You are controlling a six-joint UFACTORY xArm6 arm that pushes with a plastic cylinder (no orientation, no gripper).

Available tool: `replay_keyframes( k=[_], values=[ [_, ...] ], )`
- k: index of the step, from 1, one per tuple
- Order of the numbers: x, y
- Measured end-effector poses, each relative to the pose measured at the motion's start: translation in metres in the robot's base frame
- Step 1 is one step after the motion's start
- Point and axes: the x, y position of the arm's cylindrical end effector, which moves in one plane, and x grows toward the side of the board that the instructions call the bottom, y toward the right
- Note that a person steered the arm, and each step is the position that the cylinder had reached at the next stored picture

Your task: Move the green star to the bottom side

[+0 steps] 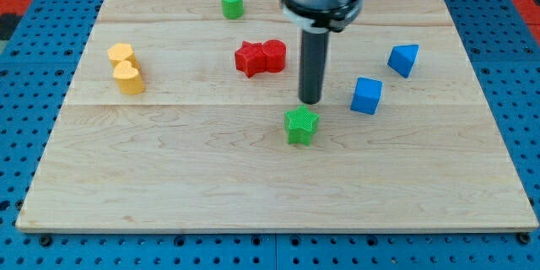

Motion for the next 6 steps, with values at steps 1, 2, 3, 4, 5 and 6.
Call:
replay_keyframes(
  k=[1, 2, 3, 4, 5, 6],
  values=[
    [0.039, 0.008],
    [0.056, -0.045],
    [0.035, -0.039],
    [0.043, -0.038],
    [0.089, -0.084],
    [0.092, -0.086]
  ],
)
